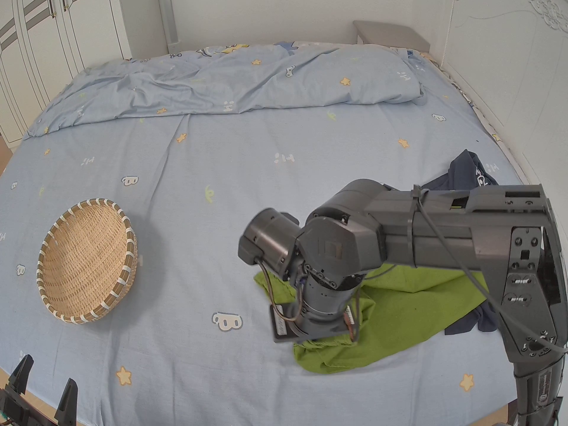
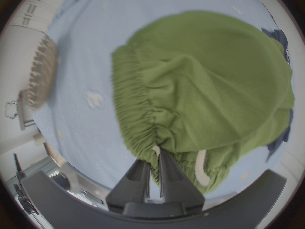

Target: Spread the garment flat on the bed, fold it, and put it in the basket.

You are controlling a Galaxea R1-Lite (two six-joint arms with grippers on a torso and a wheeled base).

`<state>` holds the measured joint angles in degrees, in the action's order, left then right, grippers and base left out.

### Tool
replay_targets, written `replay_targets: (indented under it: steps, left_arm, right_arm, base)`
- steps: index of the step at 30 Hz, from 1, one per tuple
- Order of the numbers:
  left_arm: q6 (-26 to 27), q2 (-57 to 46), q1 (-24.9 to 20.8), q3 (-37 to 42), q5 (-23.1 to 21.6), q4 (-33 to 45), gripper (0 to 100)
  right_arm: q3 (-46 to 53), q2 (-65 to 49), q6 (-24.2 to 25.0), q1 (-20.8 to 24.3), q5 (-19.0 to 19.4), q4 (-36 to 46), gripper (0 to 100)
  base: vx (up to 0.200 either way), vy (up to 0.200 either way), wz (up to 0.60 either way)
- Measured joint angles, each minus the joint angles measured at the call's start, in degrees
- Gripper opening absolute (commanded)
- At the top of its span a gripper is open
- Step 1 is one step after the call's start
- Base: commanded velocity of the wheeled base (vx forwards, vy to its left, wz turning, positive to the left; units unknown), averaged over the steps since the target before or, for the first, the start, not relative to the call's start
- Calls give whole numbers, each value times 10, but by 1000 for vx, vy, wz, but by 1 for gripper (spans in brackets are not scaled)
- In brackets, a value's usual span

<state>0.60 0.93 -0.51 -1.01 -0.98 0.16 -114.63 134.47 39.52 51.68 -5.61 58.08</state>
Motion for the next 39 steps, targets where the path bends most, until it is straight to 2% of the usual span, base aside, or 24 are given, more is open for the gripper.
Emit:
replay_targets:
  steps: [3,6,9,12,17,26,29,33,39]
  left_arm:
    - [0,0,0,0,0,0,100]
    - [0,0,0,0,0,0,100]
    - [0,0,0,0,0,0,100]
    - [0,0,0,0,0,0,100]
    - [0,0,0,0,0,0,100]
    - [0,0,0,0,0,0,100]
    - [0,0,0,0,0,0,100]
    - [0,0,0,0,0,0,100]
    - [0,0,0,0,0,0,100]
  right_arm:
    - [0,5,-1,-9,1,126,0]
    - [1,6,-6,-20,1,215,0]
    - [0,6,-10,-29,1,273,0]
    - [0,3,-14,-35,1,287,0]
    - [0,-13,-19,-34,1,248,0]
    - [0,-29,-15,-30,-1,239,0]
    - [0,-37,-12,-36,1,214,0]
    - [1,-54,-10,-41,1,121,0]
    - [0,-87,-11,-42,17,-109,0]
  base:
    - [0,0,0]
    - [0,0,0]
    - [0,0,0]
    - [0,0,0]
    - [0,0,0]
    - [0,0,0]
    - [0,0,0]
    - [0,0,0]
    - [0,0,0]
